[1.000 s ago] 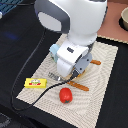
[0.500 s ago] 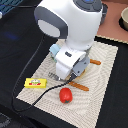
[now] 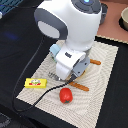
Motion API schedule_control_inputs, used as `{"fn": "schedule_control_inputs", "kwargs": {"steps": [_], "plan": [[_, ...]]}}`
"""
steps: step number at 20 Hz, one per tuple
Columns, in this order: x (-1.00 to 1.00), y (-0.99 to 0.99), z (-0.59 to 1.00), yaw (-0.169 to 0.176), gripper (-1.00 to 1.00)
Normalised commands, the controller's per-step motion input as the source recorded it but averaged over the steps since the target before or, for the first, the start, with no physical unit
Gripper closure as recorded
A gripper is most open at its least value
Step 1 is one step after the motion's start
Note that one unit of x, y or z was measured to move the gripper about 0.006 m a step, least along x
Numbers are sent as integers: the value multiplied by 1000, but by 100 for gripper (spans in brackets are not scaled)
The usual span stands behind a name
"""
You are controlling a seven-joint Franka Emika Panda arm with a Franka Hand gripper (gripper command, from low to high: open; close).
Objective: Interact with the objects in diverse but meaningful ways.
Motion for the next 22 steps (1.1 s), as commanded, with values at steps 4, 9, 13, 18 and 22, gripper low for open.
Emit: {"fn": "schedule_control_inputs", "kwargs": {"steps": [4,9,13,18,22], "plan": [[-201,831,1000,41,100],[-346,786,439,61,100],[-310,819,-146,53,100],[-359,728,-523,64,100],[-468,584,-665,76,100]]}}
